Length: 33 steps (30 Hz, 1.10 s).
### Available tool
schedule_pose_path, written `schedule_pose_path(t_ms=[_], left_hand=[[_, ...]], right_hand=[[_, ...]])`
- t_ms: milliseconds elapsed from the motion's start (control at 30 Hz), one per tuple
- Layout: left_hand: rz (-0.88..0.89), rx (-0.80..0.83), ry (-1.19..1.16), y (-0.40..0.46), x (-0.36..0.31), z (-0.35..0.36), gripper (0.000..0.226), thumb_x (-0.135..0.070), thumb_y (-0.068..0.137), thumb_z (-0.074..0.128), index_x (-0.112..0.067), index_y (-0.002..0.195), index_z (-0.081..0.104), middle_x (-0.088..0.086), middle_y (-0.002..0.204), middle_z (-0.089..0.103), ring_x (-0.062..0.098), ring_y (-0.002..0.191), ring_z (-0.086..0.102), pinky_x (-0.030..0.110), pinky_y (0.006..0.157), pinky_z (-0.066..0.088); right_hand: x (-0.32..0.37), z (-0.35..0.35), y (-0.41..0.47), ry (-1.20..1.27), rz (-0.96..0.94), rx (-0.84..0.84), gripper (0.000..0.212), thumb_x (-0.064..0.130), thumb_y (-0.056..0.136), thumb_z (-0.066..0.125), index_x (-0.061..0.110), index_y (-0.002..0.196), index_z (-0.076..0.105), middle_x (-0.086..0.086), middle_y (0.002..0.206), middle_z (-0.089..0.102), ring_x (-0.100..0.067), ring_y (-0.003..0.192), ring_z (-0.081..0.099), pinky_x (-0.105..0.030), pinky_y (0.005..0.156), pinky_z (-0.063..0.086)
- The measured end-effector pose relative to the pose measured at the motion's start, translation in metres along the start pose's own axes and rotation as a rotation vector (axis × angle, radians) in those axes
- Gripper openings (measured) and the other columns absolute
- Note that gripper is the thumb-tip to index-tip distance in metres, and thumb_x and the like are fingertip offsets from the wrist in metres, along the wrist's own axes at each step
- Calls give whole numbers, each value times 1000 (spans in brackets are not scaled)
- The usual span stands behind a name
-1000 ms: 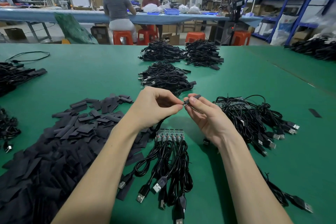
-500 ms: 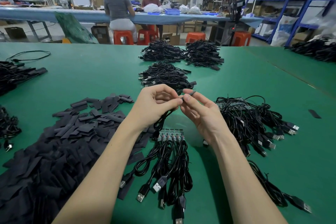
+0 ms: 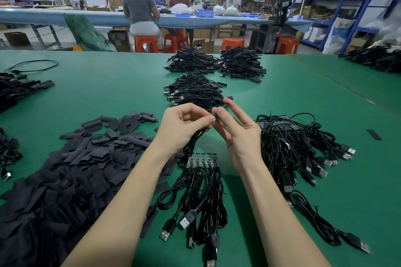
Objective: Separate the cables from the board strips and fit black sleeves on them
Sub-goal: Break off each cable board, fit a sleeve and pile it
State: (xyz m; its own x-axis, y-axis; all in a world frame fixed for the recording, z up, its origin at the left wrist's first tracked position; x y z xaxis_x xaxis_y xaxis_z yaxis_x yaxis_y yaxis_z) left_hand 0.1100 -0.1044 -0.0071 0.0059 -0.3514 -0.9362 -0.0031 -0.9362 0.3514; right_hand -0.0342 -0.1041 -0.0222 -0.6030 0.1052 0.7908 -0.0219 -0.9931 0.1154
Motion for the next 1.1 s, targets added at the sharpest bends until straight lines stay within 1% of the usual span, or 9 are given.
schedule_pose_path(t_ms=[67,167,233,367,500,600,733,967,1100], left_hand=[[-3,45,47,2,-1,1,12,-3,83,78,-8,90,70,9,81,74,14,71,69,24,74,57],[-118,163,264,3,6,-4,38,-20,79,85,-29,108,63,-1,106,69,7,77,71,22,76,55],[-180,204,343,1,10,-9,43,-24,78,85,-35,110,59,-7,103,71,8,80,74,22,74,52],[-84,61,399,8,5,-17,33,-16,81,83,-28,101,59,-7,88,75,8,81,73,23,76,55],[179,-161,584,29,-9,-24,19,-13,82,79,-23,86,64,-12,84,71,-1,80,67,8,75,48],[298,-220,783,63,-8,-13,12,-18,84,76,-24,87,66,-12,85,70,10,86,64,22,77,51],[258,-94,1147,101,26,3,7,-22,88,73,-24,94,70,-7,89,68,20,101,55,33,74,44],[164,-52,1211,111,60,0,11,-21,91,70,-20,101,74,5,94,64,25,101,57,39,80,50],[196,-23,1315,105,52,2,15,-28,93,67,-23,105,73,-1,108,70,24,107,55,39,85,49]], right_hand=[[-3,-1,0,15,10,-44,31,5,76,81,15,104,76,-18,92,74,-17,76,69,-25,73,59],[-2,-10,4,126,19,-161,30,-1,84,75,10,111,72,-13,87,76,-15,71,70,-21,69,59],[1,-18,8,171,-5,-229,30,-2,86,74,8,114,71,-10,84,76,-15,73,72,-19,68,58],[0,-30,11,99,26,-311,34,9,90,75,8,124,67,-9,88,76,-20,73,74,-22,67,60],[-1,-38,13,-106,112,-339,26,26,98,67,17,122,60,-6,97,77,-20,73,74,-25,62,62],[-5,-35,13,-169,176,-307,18,23,101,62,15,117,59,-4,93,78,-18,68,70,-23,58,58],[-8,-29,12,-223,226,-254,13,21,102,59,14,113,62,-3,90,77,-11,59,64,-19,52,52],[-11,-32,11,-262,272,-203,10,23,101,60,16,107,65,5,80,78,-8,56,62,-19,53,49],[-10,-33,12,-408,268,-153,11,24,99,61,18,105,68,7,82,78,-6,56,62,-20,55,47]])
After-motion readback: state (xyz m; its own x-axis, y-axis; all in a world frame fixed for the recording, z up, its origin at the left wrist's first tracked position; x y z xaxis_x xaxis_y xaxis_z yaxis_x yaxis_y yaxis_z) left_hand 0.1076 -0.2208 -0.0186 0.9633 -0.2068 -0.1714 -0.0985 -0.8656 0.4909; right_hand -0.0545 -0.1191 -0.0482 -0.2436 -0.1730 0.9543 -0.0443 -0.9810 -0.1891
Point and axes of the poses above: each hand's wrist, its own y-axis towards the middle knuckle, its own z-axis out of the palm, x = y × z, the point moved 5 cm from there along y, towards the middle knuckle
